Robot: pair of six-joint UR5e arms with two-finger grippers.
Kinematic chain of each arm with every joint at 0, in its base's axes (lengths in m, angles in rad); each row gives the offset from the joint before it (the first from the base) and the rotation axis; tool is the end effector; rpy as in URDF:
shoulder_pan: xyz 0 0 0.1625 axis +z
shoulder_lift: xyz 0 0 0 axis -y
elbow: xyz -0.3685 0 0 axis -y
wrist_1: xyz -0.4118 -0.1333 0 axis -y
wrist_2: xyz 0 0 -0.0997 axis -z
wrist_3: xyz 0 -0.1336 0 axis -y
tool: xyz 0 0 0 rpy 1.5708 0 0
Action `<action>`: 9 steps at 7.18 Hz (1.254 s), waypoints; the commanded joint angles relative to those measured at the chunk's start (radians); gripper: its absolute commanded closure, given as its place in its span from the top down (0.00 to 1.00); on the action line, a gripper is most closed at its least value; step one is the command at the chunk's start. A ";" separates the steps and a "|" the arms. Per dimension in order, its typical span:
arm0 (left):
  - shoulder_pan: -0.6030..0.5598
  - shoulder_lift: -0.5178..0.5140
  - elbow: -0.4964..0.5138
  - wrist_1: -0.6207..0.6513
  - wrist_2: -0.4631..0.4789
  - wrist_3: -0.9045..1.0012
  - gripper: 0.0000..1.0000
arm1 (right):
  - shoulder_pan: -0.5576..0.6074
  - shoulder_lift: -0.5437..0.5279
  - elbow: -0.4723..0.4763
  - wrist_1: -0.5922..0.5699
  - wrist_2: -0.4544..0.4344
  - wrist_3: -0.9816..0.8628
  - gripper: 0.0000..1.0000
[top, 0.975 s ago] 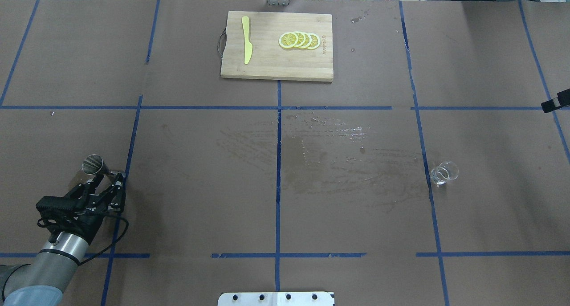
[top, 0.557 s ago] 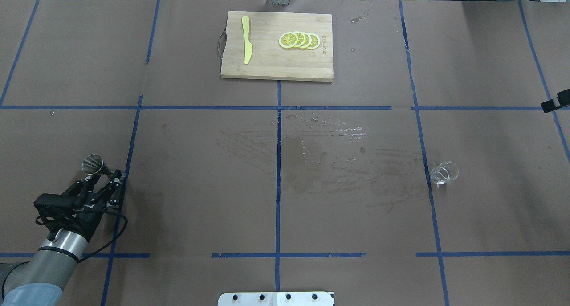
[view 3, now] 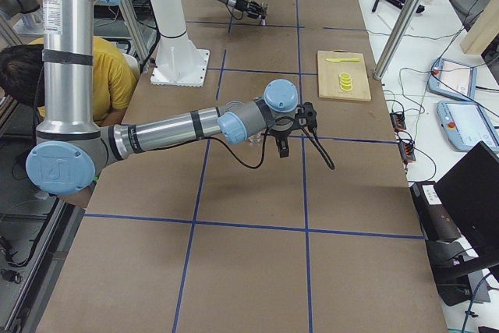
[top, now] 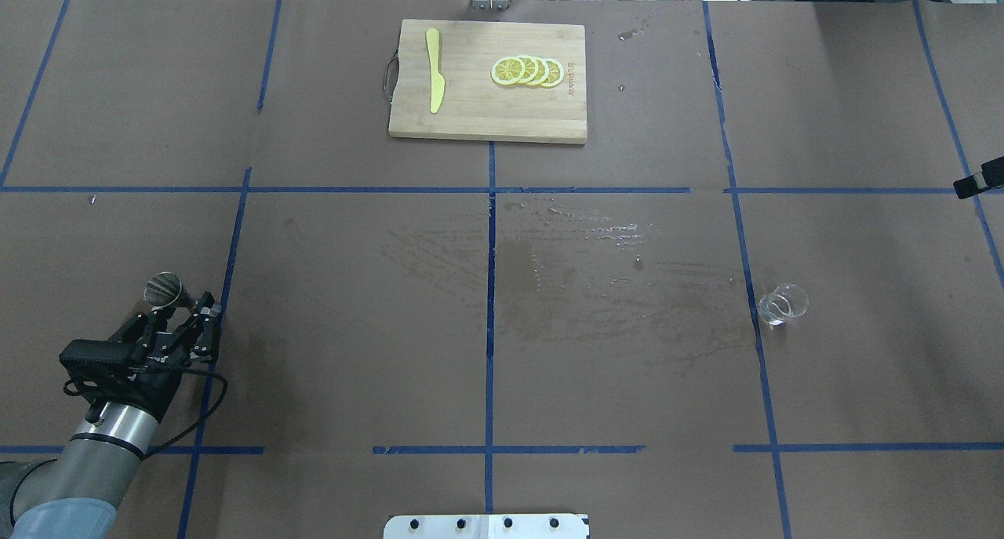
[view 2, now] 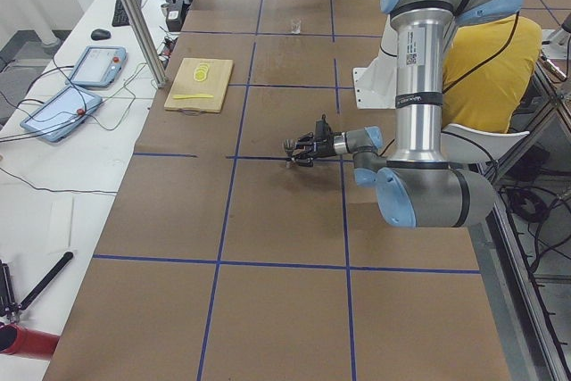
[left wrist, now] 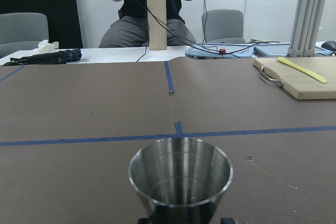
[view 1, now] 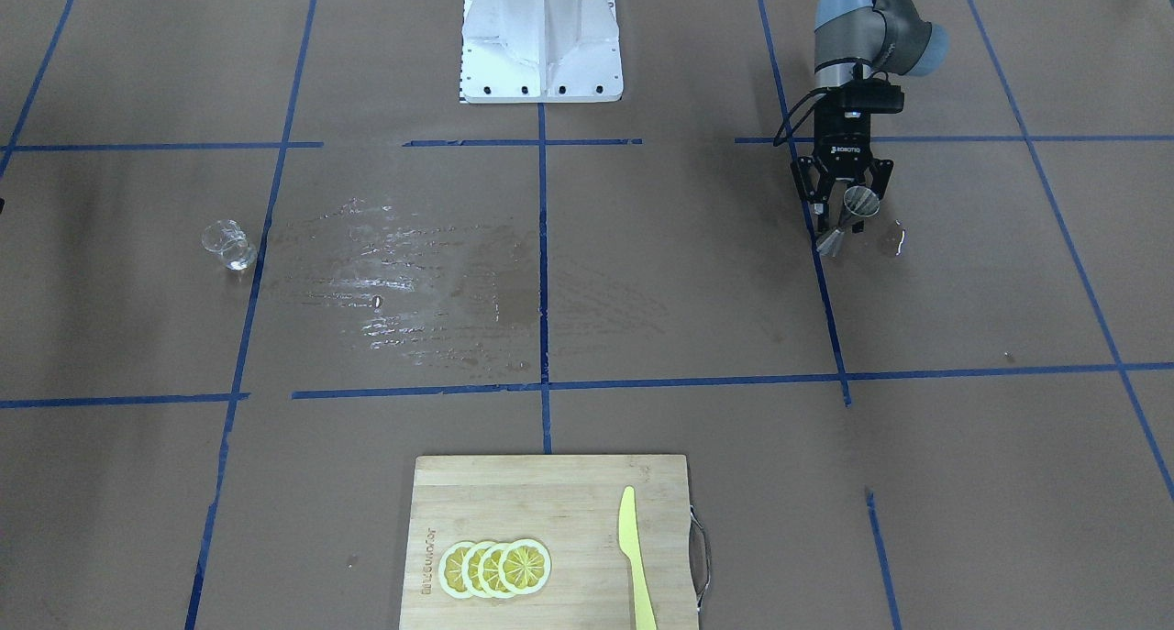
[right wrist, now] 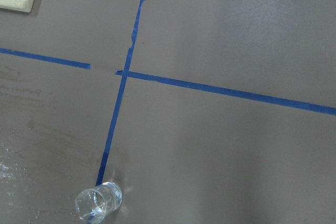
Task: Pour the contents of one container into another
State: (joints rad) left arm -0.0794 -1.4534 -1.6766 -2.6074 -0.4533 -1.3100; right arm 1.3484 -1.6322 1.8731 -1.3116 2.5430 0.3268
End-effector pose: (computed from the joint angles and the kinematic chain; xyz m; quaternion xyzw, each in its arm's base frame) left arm 0.4488 -0.2899 0.4784 0.5257 0.3316 -0.1920 0.7595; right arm -0.0881 -0.4936 0.4503 0.0878 -0.4950 -0.0707 0.8615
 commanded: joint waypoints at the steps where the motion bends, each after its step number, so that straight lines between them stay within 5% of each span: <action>1: 0.000 -0.002 0.000 0.000 -0.001 0.002 0.38 | 0.000 0.000 0.000 0.000 -0.001 0.000 1.00; 4: -0.014 -0.001 -0.009 0.000 -0.002 0.005 0.00 | 0.000 0.002 0.000 0.000 0.000 0.000 1.00; 7: -0.048 -0.004 -0.024 -0.022 -0.004 0.023 0.00 | 0.000 0.018 0.000 0.000 -0.001 0.002 1.00; 9: -0.046 -0.033 -0.034 -0.159 -0.004 0.165 0.00 | -0.009 0.095 0.029 0.000 -0.044 0.024 1.00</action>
State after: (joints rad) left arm -0.1257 -1.4712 -1.7070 -2.6910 -0.4570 -1.2267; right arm 1.3459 -1.5815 1.8815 -1.3116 2.5266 0.3368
